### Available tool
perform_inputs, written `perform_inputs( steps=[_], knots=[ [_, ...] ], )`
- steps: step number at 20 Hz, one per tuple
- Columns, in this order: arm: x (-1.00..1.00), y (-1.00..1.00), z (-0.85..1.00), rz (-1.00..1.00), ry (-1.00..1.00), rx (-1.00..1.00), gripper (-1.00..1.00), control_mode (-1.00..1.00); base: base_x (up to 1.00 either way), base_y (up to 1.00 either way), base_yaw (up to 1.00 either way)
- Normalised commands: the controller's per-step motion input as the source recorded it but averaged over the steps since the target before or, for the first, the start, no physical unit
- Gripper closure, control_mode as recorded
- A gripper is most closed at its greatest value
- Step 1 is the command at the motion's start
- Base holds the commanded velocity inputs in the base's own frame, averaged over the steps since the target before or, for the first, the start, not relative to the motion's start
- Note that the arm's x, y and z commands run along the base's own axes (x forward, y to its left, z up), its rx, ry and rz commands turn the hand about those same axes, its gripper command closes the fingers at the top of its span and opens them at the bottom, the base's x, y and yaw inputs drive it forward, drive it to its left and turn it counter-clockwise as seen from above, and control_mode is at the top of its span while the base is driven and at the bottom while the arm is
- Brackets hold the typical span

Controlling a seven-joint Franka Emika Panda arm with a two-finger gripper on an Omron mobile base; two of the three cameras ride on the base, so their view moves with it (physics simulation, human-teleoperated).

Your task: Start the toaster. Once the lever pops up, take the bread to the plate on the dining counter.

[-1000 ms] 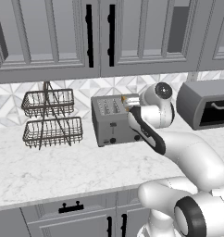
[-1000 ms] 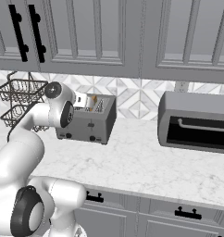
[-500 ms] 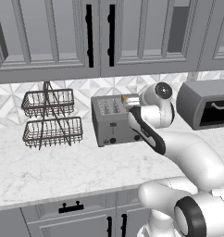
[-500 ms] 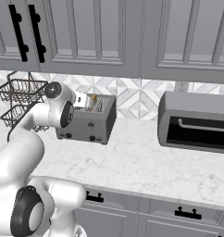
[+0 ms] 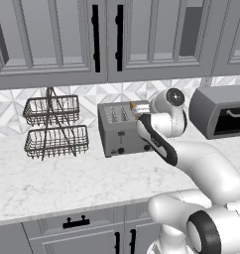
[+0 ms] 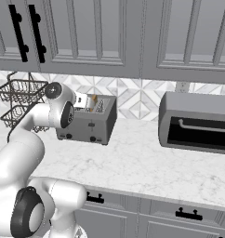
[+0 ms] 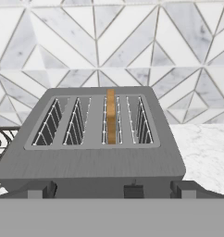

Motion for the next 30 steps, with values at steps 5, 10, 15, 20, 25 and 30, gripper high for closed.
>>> perform_inputs(
  steps=[5,10,15,20,25,30],
  knots=[
    [0.00,0.00,0.00,0.00,0.00,0.00,-1.00,-1.00,0.00,0.00,0.00],
    [0.00,0.00,0.00,0.00,0.00,0.00,-1.00,-1.00,0.00,0.00,0.00],
    [0.00,0.00,0.00,0.00,0.00,0.00,-1.00,-1.00,0.00,0.00,0.00],
    [0.00,0.00,0.00,0.00,0.00,0.00,-1.00,-1.00,0.00,0.00,0.00],
    [0.00,0.00,0.00,0.00,0.00,0.00,-1.00,-1.00,0.00,0.00,0.00],
    [0.00,0.07,0.00,0.00,0.00,0.00,-1.00,-1.00,0.00,0.00,0.00]
  ],
)
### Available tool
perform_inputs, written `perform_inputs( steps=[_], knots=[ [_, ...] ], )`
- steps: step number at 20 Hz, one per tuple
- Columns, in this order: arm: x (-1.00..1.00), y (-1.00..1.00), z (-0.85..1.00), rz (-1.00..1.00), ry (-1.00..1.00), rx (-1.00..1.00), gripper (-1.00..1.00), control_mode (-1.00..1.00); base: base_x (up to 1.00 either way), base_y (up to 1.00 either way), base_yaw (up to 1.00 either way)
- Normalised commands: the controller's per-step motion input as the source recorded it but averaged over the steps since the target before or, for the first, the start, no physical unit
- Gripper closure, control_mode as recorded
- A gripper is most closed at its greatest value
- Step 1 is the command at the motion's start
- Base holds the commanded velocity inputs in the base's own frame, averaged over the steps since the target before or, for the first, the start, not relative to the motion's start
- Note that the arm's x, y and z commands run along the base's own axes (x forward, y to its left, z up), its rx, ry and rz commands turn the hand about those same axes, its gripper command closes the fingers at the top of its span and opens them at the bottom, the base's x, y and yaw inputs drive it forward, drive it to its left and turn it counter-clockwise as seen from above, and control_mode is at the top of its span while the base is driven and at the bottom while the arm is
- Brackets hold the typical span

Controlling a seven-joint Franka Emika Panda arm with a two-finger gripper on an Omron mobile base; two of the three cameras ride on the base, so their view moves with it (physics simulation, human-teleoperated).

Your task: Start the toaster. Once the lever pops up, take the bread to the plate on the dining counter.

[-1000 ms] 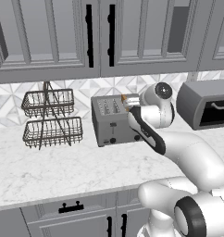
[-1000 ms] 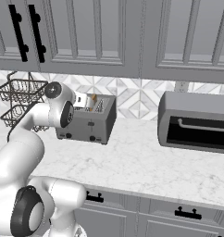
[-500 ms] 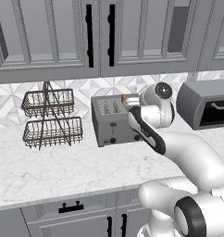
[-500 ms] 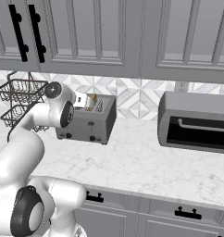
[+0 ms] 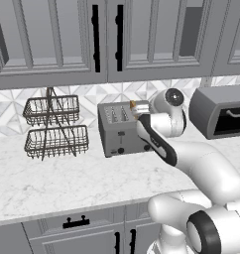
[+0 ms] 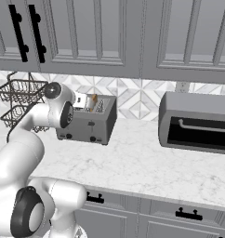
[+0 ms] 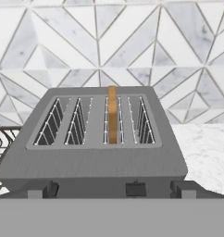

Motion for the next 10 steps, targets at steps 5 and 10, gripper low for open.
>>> perform_inputs(
  steps=[5,10],
  knots=[
    [0.00,0.03,-0.12,-0.03,0.00,0.00,-1.00,-1.00,0.00,0.00,0.00],
    [0.21,0.00,-0.29,0.00,0.00,0.00,-1.00,-1.00,0.00,0.00,0.00]
  ],
)
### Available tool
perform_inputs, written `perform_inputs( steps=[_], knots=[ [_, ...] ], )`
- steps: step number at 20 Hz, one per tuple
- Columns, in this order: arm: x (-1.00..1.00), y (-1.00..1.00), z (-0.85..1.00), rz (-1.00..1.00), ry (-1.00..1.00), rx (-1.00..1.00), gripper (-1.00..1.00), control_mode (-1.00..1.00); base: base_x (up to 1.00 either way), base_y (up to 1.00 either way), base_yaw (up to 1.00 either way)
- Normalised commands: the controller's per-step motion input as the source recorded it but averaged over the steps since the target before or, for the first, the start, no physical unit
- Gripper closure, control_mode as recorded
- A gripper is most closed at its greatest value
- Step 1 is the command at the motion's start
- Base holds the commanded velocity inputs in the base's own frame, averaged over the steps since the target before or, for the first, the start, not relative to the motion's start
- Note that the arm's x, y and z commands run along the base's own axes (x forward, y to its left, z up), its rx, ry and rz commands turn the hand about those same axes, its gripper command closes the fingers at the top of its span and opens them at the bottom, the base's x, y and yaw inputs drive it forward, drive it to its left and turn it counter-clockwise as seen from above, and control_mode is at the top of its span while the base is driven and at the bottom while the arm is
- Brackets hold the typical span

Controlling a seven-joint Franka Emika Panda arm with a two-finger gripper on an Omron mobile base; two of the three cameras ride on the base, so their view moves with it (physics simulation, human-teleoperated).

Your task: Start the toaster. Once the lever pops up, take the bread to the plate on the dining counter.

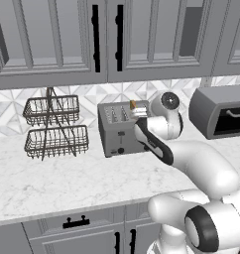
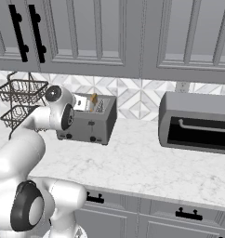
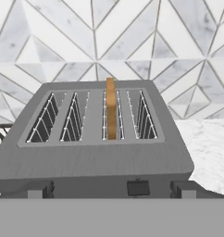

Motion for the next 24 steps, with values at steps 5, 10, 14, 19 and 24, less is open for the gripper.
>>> perform_inputs(
  steps=[5,10,14,19,24],
  knots=[
    [0.23,-0.01,-0.09,0.00,0.00,0.00,-1.00,-1.00,0.00,0.00,0.00],
    [0.40,0.00,0.00,0.01,0.00,-0.01,-1.00,-1.00,0.00,0.00,0.00],
    [0.53,0.00,0.00,0.00,0.07,0.00,-1.00,-1.00,0.00,0.00,0.00],
    [0.37,-0.01,-0.12,0.01,0.08,0.00,-1.00,-1.00,0.00,0.00,0.00],
    [0.20,-0.04,-0.18,0.00,0.00,0.00,-1.00,-1.00,0.00,0.00,0.00]
  ],
)
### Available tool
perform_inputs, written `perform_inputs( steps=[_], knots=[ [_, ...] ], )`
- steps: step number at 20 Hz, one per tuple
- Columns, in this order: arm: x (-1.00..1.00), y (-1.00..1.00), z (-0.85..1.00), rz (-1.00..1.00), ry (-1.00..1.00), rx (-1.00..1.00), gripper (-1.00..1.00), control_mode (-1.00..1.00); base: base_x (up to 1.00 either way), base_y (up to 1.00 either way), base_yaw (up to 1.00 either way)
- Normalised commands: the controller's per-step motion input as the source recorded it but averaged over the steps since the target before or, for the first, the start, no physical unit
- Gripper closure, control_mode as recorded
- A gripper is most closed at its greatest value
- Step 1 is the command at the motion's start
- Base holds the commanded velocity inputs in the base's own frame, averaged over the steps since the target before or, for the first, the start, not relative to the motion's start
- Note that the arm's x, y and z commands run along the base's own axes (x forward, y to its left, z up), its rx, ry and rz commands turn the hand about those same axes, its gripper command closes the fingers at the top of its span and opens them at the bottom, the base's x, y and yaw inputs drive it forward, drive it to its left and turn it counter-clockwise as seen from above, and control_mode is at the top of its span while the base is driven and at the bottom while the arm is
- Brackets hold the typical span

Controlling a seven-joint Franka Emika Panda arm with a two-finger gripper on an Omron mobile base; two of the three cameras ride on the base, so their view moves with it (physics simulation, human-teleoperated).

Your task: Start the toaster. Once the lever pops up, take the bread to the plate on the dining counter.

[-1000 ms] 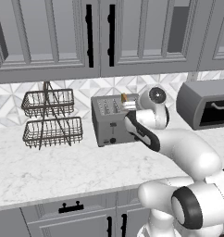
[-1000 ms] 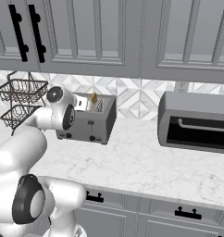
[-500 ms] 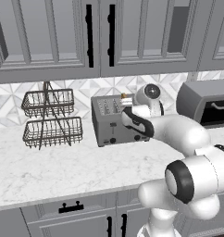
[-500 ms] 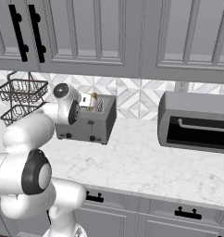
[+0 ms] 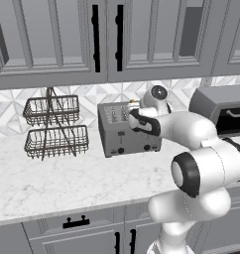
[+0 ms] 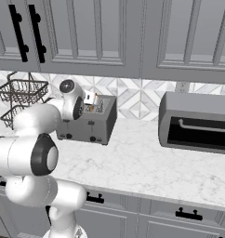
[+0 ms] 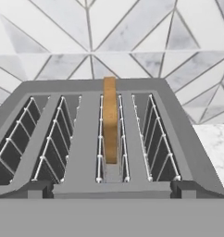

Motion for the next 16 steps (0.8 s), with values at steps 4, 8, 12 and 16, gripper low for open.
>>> perform_inputs(
  steps=[4,8,12,16],
  knots=[
    [0.26,0.00,-0.23,0.01,0.00,0.00,-1.00,-1.00,0.00,0.00,0.00],
    [0.31,0.00,-0.18,0.01,0.00,0.00,-1.00,-1.00,0.00,0.00,0.00],
    [0.32,0.00,-0.15,0.01,0.00,0.00,-1.00,-1.00,0.00,0.00,0.00],
    [0.27,0.00,-0.18,0.02,0.00,0.00,-1.00,-1.00,0.00,0.00,0.00]
  ],
)
